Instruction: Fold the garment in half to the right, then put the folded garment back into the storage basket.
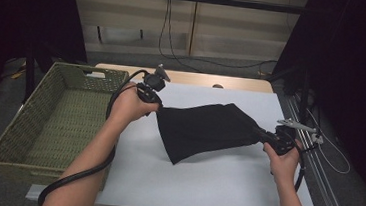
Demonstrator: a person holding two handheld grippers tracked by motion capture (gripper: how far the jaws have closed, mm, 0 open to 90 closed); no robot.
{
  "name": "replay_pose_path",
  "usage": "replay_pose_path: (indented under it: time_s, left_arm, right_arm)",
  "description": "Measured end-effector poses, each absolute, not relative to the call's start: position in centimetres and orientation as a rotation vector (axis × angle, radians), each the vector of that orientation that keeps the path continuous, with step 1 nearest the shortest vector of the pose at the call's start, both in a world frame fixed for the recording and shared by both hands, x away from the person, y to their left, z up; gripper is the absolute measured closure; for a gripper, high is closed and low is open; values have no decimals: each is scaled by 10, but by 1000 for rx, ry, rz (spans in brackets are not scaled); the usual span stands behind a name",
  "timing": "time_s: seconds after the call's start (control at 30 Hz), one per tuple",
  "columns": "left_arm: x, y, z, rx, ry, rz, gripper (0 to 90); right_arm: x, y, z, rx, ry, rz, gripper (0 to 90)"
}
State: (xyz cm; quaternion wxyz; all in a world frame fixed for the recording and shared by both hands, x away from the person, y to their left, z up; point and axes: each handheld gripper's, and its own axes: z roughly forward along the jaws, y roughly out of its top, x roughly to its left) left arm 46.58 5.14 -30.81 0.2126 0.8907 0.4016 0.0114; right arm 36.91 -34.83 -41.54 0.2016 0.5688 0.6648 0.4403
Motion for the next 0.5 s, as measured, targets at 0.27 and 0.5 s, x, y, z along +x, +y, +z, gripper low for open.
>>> replay_pose_path:
  time_s: [0.27,0.5]
  left_arm:
    - [467,59,-296,2492,1125,56,865]
    - [467,66,-289,2490,1140,51,864]
  right_arm:
    - [374,-338,-408,1571,1871,1241,810]
    - [378,-330,-403,1564,1879,1255,810]
